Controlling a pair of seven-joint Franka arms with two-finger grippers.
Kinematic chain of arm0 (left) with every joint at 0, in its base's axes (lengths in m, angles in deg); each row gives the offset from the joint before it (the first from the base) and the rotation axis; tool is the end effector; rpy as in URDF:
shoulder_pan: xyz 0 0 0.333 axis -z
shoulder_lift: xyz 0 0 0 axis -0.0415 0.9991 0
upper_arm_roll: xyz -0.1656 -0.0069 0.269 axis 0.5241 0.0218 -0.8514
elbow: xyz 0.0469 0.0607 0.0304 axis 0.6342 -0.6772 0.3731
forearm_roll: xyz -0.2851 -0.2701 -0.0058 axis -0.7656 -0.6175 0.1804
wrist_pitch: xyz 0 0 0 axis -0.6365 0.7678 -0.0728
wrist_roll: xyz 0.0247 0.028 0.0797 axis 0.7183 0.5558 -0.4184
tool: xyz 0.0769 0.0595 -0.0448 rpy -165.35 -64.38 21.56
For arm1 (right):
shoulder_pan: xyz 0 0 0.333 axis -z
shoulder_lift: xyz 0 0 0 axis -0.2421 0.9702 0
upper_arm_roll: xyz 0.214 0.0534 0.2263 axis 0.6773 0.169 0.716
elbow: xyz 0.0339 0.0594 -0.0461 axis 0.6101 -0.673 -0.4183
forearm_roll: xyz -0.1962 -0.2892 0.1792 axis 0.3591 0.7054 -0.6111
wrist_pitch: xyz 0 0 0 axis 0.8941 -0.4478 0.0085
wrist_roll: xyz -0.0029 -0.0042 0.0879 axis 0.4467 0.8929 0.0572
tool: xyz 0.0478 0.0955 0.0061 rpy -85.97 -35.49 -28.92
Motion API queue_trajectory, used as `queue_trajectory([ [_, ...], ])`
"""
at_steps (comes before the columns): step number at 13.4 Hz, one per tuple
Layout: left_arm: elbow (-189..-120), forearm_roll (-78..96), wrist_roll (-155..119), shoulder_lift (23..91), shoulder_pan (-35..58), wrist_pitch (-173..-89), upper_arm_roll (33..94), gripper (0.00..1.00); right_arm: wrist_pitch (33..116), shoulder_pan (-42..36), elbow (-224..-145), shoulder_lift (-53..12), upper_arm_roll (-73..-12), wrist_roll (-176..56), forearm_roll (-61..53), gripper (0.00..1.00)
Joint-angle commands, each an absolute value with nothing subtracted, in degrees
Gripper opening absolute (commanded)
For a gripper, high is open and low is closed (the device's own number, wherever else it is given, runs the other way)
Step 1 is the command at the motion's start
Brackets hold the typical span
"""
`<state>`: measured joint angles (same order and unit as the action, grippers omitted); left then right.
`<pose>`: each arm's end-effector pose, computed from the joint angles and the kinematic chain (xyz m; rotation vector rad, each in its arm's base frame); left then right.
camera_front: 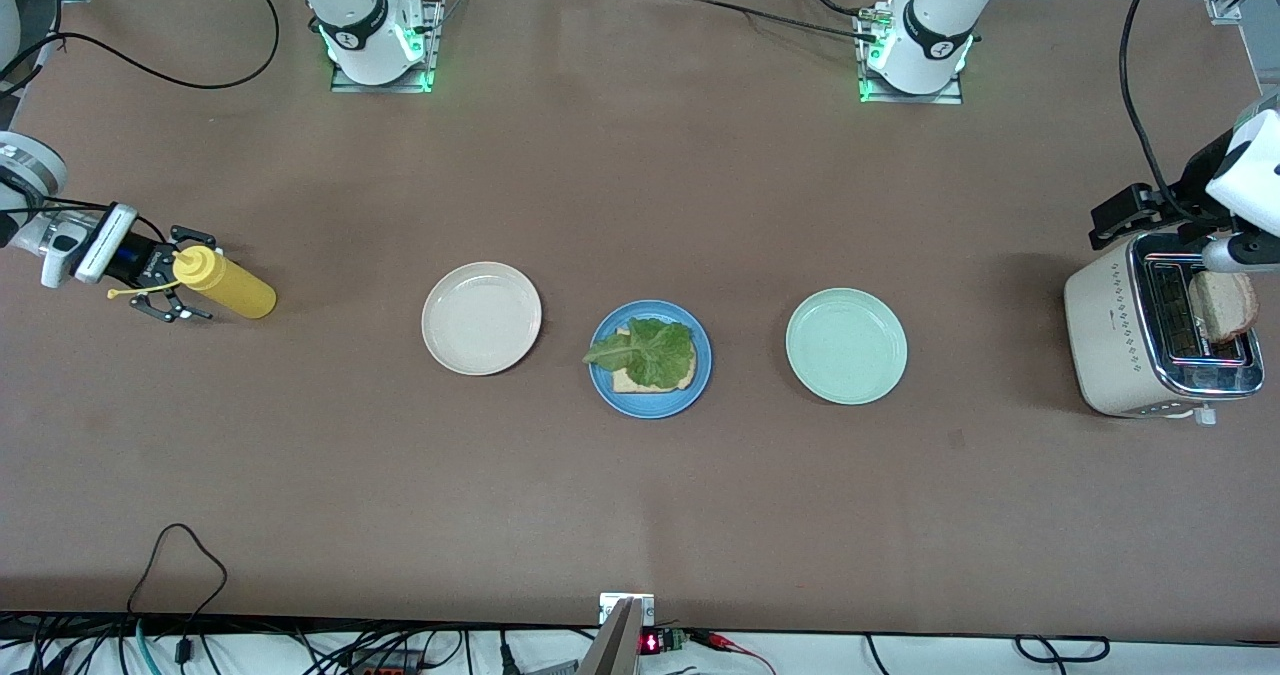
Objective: Make sandwich in blue plate with both arms
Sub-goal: 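Grasp the yellow squeeze bottle with the right gripper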
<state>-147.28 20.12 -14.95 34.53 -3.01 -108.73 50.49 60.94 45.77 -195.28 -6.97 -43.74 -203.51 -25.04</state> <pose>0.5750 0.0072 0.5869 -3.1084 -0.0953 0.0106 0.4788 -0.2903 0.1390 -1.8513 -1.3792 -1.0167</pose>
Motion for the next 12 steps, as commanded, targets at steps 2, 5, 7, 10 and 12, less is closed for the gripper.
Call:
queue_trajectory([
  [2, -146.2, 19.7, -13.9, 35.1, -3.1, -108.1, 50.4, 1.0, 60.2, 46.6, -194.7, -5.2, -41.6, -205.5, -27.3, 1.0],
  [5, -146.2, 19.7, -13.9, 35.1, -3.1, -108.1, 50.4, 1.0, 60.7, 46.0, -194.7, -5.1, -40.4, -204.9, -28.0, 1.0],
  [7, -146.2, 19.7, -13.9, 35.1, -3.1, -108.1, 50.4, 1.0, 61.0, 45.2, -194.7, -4.6, -40.3, -204.6, -28.0, 0.93],
  [10, -146.2, 19.7, -13.9, 35.1, -3.1, -108.1, 50.4, 1.0, 62.4, 44.0, -194.6, -4.6, -40.3, -204.1, -27.7, 0.31],
  [12, -146.2, 19.7, -14.0, 35.1, -3.1, -108.2, 50.4, 1.0, 63.8, 42.6, -194.6, -4.8, -40.3, -203.9, -27.3, 0.03],
])
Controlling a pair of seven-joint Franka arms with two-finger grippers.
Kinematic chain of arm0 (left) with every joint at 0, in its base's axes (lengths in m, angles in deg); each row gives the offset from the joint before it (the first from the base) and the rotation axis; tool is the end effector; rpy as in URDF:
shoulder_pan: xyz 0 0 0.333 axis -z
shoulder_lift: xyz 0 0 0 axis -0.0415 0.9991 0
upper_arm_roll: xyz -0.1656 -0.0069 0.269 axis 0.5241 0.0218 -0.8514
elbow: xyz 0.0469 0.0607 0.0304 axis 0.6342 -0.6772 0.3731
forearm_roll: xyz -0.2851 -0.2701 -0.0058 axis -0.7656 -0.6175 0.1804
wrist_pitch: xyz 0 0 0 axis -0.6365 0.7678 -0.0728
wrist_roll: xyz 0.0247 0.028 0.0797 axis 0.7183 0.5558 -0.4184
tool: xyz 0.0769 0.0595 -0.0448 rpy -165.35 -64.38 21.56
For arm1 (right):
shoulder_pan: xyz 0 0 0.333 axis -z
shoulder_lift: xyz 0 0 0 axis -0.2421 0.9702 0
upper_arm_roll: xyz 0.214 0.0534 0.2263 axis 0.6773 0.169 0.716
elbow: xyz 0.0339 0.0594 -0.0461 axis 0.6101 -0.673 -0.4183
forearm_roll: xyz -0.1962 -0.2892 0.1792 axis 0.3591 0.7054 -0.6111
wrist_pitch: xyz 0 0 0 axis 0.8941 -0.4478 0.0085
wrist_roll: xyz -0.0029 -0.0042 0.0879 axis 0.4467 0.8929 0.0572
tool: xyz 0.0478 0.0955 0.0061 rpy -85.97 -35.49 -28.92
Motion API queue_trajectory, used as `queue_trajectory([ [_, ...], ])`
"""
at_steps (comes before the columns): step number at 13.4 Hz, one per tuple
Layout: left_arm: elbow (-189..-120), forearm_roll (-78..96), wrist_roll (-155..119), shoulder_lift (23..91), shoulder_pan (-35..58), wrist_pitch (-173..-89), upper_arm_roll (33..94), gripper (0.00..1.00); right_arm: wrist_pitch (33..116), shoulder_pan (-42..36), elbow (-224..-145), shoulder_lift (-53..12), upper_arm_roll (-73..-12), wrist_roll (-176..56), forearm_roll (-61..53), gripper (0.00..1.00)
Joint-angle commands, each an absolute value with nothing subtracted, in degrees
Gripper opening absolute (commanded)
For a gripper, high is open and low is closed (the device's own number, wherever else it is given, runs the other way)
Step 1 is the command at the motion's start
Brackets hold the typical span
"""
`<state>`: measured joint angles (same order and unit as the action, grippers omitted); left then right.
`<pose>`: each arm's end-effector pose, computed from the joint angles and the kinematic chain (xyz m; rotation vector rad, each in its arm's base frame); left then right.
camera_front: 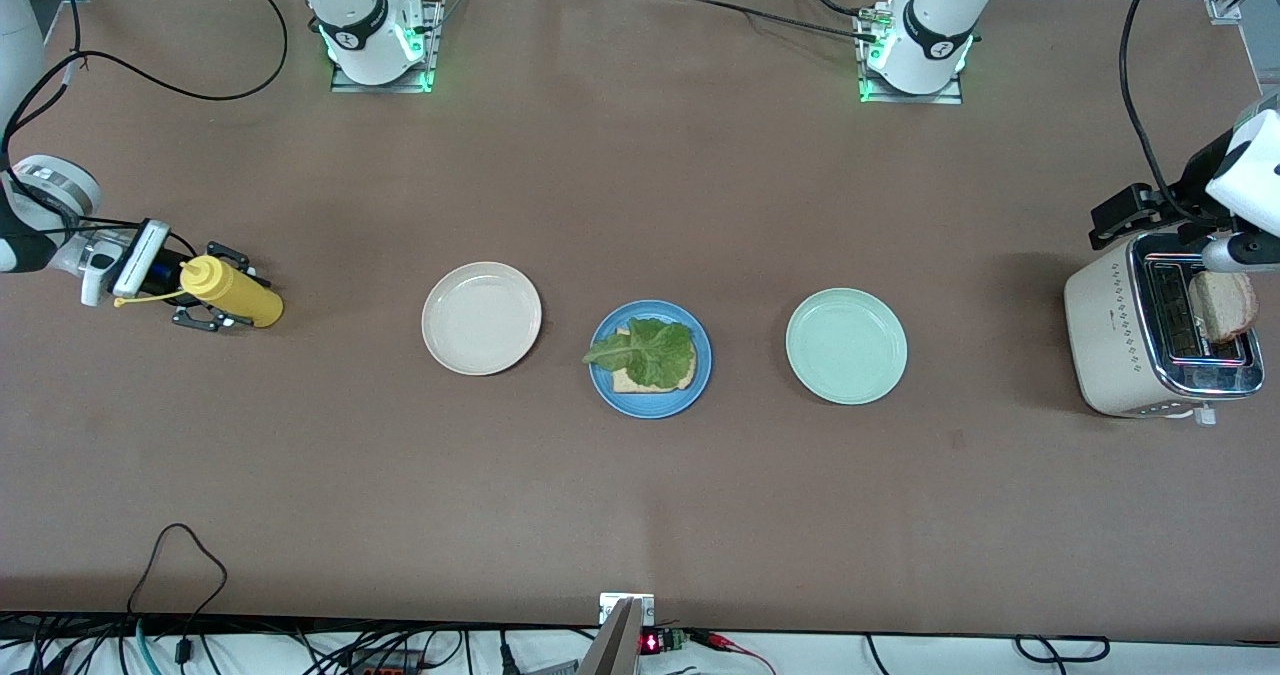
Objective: Make sandwich in blue plate with both arms
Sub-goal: 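Carry the yellow bottle over the blue plate with the right gripper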
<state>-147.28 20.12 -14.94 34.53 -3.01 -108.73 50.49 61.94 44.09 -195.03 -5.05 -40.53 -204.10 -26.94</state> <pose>0.5750 0.0072 0.5869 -3.1084 -0.0950 0.0106 0.5007 -0.2481 0.1228 -1.7810 -1.3907 -1.0293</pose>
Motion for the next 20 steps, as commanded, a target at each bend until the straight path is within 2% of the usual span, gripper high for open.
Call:
queue_trajectory([
  [1, -146.1, 19.7, -14.0, 35.2, -3.1, -108.2, 50.4, 1.0, 64.9, 41.4, -194.6, -5.2, -40.3, -203.0, -27.2, 0.0],
  [4, -146.1, 19.7, -14.0, 35.1, -3.1, -108.6, 50.3, 1.0, 70.7, 37.6, -194.6, -9.5, -38.9, -196.3, -23.2, 0.0],
  [7, -146.2, 19.7, -14.0, 35.2, -3.2, -108.6, 50.3, 1.0, 78.3, 31.6, -195.2, -16.2, -37.4, -186.5, -13.4, 0.0],
  [12, -146.1, 19.7, -14.2, 37.4, -3.0, -110.4, 50.3, 1.0, 82.3, 21.5, -196.2, -23.3, -36.6, -163.1, -0.7, 0.0],
  [16, -146.1, 19.4, -13.8, 38.3, -3.2, -112.3, 49.7, 1.0, 84.8, 15.3, -196.2, -26.7, -33.7, -143.3, 10.0, 0.0],
  [20, -144.5, 19.7, -13.6, 42.3, -9.8, -112.4, 49.6, 1.0, 88.1, 9.5, -196.2, -27.4, -29.9, -121.4, 22.9, 0.0],
])
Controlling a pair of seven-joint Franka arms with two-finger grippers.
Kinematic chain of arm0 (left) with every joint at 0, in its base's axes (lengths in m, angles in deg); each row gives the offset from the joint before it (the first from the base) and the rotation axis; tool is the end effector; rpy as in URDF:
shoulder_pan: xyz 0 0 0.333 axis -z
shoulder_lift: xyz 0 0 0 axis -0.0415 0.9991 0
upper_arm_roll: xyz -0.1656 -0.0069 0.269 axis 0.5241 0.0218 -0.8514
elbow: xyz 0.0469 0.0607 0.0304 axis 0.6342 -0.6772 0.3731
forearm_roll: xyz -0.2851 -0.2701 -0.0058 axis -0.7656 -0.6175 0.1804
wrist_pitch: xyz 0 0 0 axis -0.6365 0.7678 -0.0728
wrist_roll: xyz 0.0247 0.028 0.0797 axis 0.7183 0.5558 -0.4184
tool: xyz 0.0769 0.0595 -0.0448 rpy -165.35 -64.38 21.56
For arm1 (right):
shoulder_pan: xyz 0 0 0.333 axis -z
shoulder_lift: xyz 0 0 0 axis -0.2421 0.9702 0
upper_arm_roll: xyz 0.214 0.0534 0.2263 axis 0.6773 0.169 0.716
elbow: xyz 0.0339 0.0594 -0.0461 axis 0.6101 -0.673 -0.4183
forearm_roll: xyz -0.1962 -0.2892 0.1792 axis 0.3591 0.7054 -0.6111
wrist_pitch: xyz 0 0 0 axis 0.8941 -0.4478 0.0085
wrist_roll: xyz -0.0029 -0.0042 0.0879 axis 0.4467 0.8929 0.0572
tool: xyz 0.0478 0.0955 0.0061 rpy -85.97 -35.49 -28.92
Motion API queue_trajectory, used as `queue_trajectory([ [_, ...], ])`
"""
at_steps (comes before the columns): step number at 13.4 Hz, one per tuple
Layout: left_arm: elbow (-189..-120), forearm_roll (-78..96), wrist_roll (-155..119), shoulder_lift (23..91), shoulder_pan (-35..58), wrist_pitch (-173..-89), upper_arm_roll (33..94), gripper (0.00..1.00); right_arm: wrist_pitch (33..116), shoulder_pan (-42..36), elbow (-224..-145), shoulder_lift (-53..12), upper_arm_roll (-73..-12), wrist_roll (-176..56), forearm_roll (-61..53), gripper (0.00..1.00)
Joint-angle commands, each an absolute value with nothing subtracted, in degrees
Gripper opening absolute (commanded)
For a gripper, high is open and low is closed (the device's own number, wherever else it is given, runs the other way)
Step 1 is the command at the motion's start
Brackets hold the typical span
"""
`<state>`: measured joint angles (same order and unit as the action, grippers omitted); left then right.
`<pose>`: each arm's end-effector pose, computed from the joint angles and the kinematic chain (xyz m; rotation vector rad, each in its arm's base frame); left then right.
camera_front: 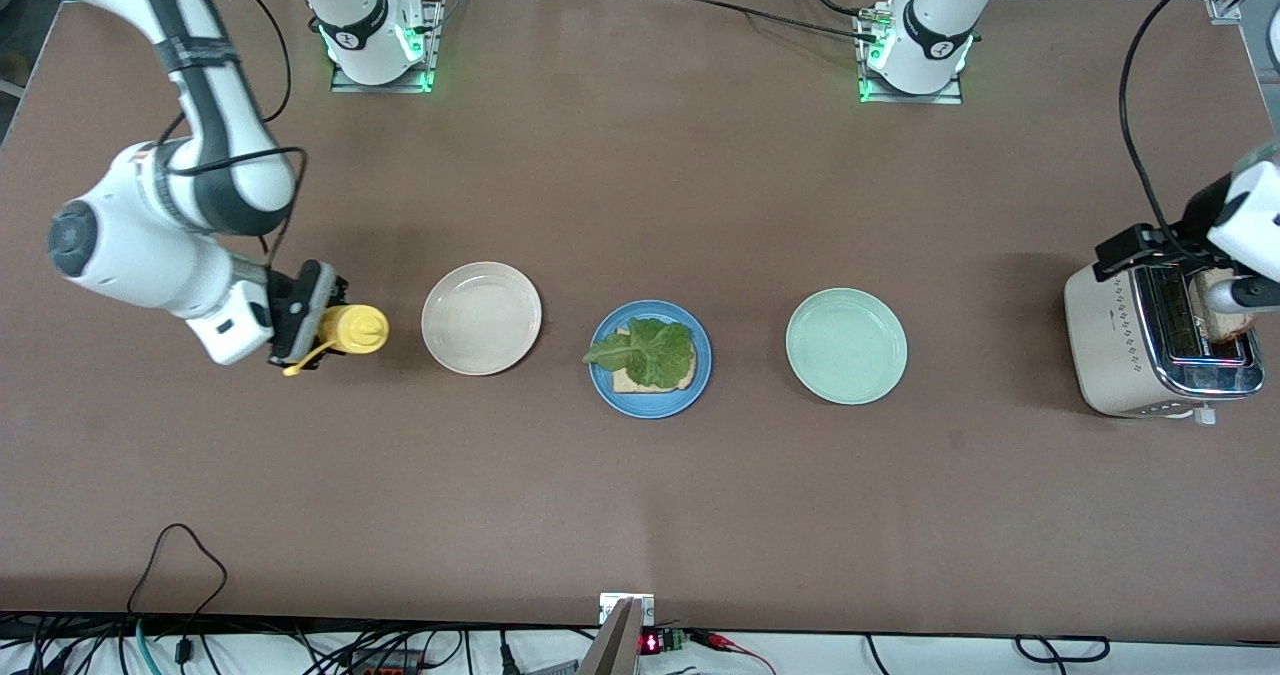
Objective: Make sandwich in blue plate with both arms
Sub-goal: 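Carry the yellow bottle over the blue plate with the right gripper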
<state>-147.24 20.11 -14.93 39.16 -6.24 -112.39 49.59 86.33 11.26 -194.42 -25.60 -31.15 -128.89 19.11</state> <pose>0.5986 0.0516 0.5452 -3.1091 -0.2038 0.0373 0.6155 0.0952 0.3330 -2.3594 -1.7751 -0.1716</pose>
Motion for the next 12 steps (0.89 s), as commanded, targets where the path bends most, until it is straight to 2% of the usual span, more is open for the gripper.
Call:
queue_trajectory([
  [1, -142.1, 19.8, -13.0, 44.1, -11.9, -112.3, 49.6, 1.0, 88.2, 8.1, -196.2, -27.4, -29.3, -117.6, 24.9, 0.0],
  [5, -138.9, 19.4, 2.4, 51.7, -20.8, -112.9, 49.6, 1.0, 88.3, 0.4, -195.9, -27.0, -29.2, -98.8, 37.4, 0.0],
  [7, -137.9, 19.7, 14.7, 55.3, -24.5, -117.7, 49.6, 1.0, 88.2, -3.9, -195.6, -26.0, -29.2, -90.6, 43.5, 0.0],
  [12, -141.1, 19.7, 21.0, 58.2, -28.9, -118.7, 49.6, 1.0, 87.3, -11.2, -193.5, -21.7, -29.3, -80.0, 52.3, 0.0],
])
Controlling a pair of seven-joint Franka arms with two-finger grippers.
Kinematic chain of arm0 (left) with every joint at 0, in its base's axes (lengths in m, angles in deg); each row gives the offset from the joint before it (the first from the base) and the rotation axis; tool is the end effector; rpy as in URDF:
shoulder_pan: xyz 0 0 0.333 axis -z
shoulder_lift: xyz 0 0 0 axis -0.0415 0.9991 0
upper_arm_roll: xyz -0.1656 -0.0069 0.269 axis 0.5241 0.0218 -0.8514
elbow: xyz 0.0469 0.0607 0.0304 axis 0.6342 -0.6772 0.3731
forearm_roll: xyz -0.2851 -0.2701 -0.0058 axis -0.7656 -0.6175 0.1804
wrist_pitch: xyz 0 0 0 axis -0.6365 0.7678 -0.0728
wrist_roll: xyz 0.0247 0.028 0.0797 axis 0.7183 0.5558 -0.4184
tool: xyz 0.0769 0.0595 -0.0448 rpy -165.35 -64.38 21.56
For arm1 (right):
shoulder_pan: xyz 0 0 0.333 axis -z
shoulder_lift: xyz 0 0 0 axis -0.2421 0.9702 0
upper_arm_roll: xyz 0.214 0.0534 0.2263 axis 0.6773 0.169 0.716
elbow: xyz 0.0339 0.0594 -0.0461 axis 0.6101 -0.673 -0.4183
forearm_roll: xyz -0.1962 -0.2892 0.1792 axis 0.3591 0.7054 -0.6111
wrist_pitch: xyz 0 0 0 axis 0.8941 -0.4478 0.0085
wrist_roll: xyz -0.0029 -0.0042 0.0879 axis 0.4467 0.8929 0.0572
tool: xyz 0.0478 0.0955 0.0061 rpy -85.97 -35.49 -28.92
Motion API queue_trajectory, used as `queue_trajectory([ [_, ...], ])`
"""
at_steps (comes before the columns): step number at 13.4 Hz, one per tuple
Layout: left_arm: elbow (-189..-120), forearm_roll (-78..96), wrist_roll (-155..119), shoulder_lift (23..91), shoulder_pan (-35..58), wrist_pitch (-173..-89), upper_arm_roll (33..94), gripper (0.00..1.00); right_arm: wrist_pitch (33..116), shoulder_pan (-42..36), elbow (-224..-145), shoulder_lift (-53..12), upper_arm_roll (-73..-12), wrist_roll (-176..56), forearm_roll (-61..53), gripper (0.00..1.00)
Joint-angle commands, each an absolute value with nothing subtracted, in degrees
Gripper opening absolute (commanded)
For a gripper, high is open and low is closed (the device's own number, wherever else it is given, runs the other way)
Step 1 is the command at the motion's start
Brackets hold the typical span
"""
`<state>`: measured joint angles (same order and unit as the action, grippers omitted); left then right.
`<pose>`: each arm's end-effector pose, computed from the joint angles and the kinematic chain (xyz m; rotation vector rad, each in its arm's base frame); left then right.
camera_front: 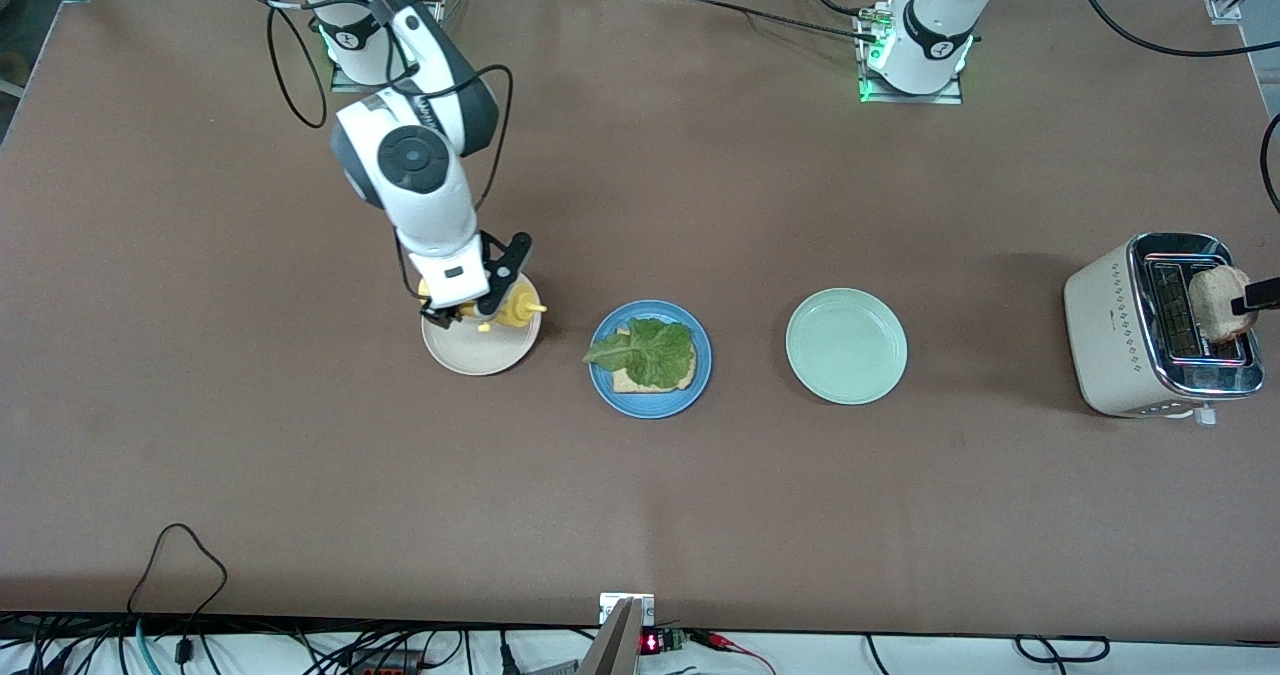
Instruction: Make sandwich in blue plate with both arms
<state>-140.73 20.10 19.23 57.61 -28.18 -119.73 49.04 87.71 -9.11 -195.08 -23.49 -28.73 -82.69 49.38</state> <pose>0.5994 0.3139 0.4029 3.0910 -0.1145 -0.1443 0.5385 0.3113 0.3079 2.4397 1.6822 -0.0203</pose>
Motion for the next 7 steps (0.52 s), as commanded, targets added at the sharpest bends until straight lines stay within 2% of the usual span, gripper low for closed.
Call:
queue_trajectory([
  [1, -142.5, 19.8, 21.2, 57.9, -28.9, -118.6, 49.6, 0.94, 87.3, -12.1, -192.4, -20.6, -29.3, -78.6, 53.5, 0.0],
  [3, -142.9, 19.8, 22.0, 58.3, -29.0, -117.0, 49.6, 0.78, 87.3, -14.2, -190.6, -18.2, -29.9, -77.1, 55.1, 0.0],
  [6, -143.5, 19.9, 24.5, 58.8, -29.1, -116.4, 49.6, 0.63, 87.3, -17.0, -187.8, -15.0, -31.7, -76.2, 56.1, 0.0],
  [7, -143.4, 19.9, 25.5, 58.9, -29.2, -115.7, 49.6, 0.49, 87.4, -18.1, -186.3, -13.7, -32.8, -76.1, 56.1, 0.0],
])
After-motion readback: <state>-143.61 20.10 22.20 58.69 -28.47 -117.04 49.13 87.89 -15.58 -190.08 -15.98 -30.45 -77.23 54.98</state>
